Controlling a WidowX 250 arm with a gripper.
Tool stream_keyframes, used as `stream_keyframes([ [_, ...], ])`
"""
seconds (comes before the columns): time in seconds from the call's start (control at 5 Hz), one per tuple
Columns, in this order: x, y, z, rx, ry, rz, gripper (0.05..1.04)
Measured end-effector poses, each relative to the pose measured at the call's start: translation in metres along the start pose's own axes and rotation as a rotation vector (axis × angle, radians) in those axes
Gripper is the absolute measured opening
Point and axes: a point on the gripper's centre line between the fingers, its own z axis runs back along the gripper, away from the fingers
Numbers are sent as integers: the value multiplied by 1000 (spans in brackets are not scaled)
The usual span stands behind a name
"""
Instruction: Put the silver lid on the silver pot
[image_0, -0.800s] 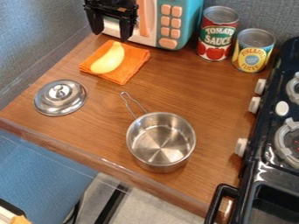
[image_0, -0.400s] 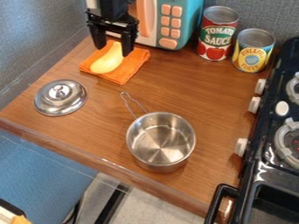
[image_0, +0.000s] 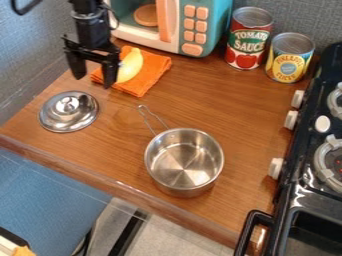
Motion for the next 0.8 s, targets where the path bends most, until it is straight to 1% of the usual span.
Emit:
stream_keyframes([
  [0.2,-23,7,-16,-24,-3,-62,1000],
  [0.4,-32,5,-13,-40,-39,-81,1000],
  [0.8,-34,6,-16,-62,-66,-74,1001],
])
